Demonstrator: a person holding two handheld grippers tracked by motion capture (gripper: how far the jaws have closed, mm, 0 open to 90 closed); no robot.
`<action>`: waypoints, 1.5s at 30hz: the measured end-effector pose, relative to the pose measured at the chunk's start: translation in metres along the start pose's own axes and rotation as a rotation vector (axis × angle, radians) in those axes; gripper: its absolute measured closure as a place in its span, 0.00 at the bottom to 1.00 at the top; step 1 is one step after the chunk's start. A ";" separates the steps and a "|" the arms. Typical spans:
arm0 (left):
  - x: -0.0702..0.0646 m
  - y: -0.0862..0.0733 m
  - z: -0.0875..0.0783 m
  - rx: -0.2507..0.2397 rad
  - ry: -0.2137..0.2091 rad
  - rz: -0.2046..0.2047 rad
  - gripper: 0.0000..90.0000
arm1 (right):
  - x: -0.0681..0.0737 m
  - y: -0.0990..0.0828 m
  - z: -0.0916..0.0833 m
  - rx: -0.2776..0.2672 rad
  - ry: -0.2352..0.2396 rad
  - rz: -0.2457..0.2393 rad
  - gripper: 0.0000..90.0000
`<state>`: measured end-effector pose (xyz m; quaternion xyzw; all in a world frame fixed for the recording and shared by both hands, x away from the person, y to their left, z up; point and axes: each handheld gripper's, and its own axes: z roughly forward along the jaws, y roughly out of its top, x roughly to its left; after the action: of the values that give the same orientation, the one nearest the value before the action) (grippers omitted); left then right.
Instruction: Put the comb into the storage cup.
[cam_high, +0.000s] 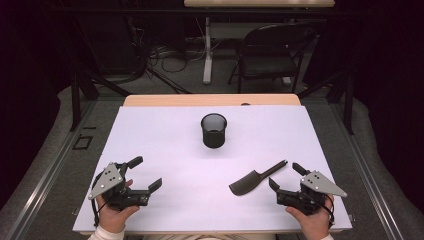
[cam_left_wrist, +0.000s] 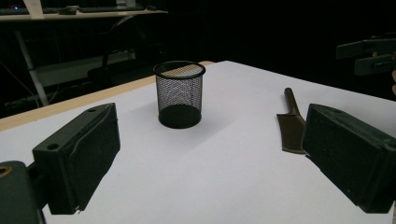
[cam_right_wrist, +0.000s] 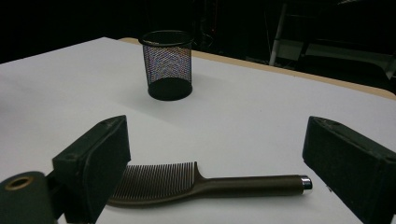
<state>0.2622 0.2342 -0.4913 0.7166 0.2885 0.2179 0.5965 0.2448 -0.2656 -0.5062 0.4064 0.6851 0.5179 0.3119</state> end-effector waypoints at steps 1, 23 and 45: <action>0.000 0.000 0.000 -0.001 -0.001 -0.001 0.05 | 0.000 0.000 0.000 0.002 -0.001 -0.003 0.10; 0.005 -0.007 0.000 0.008 0.016 -0.033 0.05 | -0.009 -0.002 0.007 0.042 -0.004 0.005 0.37; 0.005 -0.009 0.004 0.039 0.014 -0.022 0.07 | -0.028 -0.005 0.029 0.122 -0.070 0.082 0.54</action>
<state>0.2669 0.2361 -0.5011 0.7233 0.3047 0.2106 0.5828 0.2815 -0.2774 -0.5183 0.4701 0.6868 0.4731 0.2889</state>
